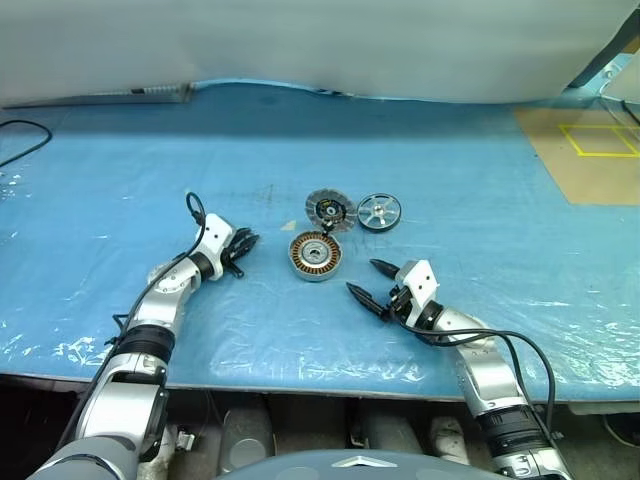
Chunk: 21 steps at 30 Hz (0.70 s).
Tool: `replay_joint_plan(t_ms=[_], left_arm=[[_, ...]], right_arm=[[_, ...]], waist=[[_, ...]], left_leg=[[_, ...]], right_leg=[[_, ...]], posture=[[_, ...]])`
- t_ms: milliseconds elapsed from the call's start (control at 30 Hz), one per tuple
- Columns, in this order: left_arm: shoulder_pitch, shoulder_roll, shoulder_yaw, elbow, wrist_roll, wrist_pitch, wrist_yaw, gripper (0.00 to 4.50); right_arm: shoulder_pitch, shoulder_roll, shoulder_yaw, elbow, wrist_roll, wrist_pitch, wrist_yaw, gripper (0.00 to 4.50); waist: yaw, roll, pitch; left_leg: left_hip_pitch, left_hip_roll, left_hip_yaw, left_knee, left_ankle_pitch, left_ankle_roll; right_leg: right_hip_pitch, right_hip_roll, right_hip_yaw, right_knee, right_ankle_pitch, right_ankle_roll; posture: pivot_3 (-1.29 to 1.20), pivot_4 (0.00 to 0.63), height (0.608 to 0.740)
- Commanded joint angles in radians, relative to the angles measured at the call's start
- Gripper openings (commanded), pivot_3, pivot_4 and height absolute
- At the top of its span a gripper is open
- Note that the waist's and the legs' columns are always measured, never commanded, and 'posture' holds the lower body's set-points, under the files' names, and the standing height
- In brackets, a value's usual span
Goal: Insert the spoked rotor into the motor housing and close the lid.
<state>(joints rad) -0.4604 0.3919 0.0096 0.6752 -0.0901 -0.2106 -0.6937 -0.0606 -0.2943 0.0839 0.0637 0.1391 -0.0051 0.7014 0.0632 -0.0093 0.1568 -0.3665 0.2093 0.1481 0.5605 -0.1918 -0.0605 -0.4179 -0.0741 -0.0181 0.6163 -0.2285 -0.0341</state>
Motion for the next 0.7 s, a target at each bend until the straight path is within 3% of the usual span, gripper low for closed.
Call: replay_joint_plan(t_ms=[33,200,367,700], left_arm=[[0.081,0.035,-0.001,-0.061,0.009,0.065,-0.005,0.03],[0.111,0.043,0.0,-0.261,-0.056,0.17,-0.048,0.03],[0.044,0.009,-0.025,-0.408,-0.117,0.27,-0.101,0.03],[-0.087,-0.066,-0.14,-0.385,-0.112,0.286,-0.236,0.03]], right_arm=[[-0.003,-0.007,0.003,-0.017,0.01,-0.02,0.004,3.84],[0.0,-0.011,0.009,-0.016,0.017,-0.023,0.019,3.84],[-0.012,-0.012,0.018,0.005,0.01,-0.03,0.03,3.84],[-0.026,-0.008,0.028,0.026,0.005,-0.039,0.033,3.84]], waist=[[-0.001,0.0,0.0],[0.003,0.0,0.0],[0.008,-0.001,0.0],[0.002,-0.001,0.0]], left_leg=[[0.0,0.0,0.0,0.0,0.0,0.0],[0.0,0.0,0.0,0.0,0.0,0.0],[-0.002,0.001,0.0,0.0,0.0,0.0],[-0.002,0.0,0.0,-0.002,0.0,0.0]], right_leg=[[0.0,0.0,0.0,0.0,0.0,0.0],[0.0,0.0,0.0,-0.001,0.0,0.0],[-0.001,0.0,-0.001,-0.003,0.0,0.0],[-0.001,0.0,-0.001,-0.005,0.0,0.0]], posture=[[0.0,0.15,0.74],[0.0,0.15,0.74],[0.0,0.15,0.74],[0.0,0.15,0.74]])
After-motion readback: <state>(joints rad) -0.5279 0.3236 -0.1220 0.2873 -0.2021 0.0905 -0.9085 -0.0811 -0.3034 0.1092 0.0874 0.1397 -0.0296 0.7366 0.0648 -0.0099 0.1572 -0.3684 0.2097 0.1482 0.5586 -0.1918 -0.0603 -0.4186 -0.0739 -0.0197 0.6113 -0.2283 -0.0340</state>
